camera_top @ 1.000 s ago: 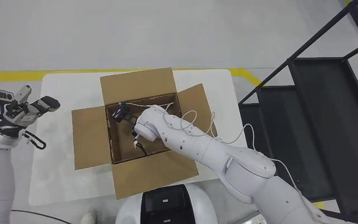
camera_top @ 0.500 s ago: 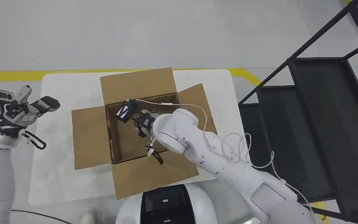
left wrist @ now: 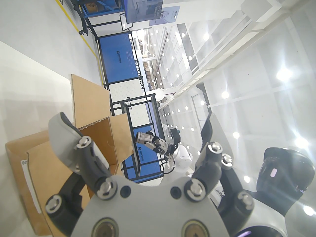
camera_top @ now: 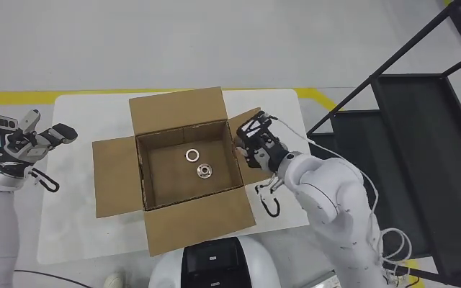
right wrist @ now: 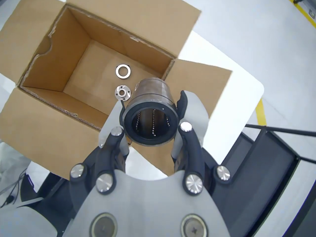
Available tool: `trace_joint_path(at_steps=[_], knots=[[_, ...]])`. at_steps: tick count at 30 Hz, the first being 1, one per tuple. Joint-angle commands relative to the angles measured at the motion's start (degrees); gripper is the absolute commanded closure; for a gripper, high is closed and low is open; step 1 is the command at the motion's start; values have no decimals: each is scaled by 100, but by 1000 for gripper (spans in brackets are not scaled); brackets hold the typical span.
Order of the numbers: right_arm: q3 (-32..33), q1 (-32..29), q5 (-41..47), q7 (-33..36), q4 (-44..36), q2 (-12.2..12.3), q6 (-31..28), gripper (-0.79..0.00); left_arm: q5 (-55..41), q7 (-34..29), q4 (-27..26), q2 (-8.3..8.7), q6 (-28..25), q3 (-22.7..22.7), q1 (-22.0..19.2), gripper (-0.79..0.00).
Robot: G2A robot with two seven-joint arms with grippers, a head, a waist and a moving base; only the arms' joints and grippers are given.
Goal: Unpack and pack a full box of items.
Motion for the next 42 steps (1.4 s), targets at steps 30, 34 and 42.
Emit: trace_joint_path(at_steps=[30,34,42], knots=[[950,-177,-185,-174,2722,144,1391,0,0,0,0,0,0,0,0,-785],[633,169,-464,-244,3371,112,1719,0,0,0,0,0,0,0,0,-785],[486,539,-415,-714,4260,61,2188,0,0,0,0,0,0,0,0,-785]])
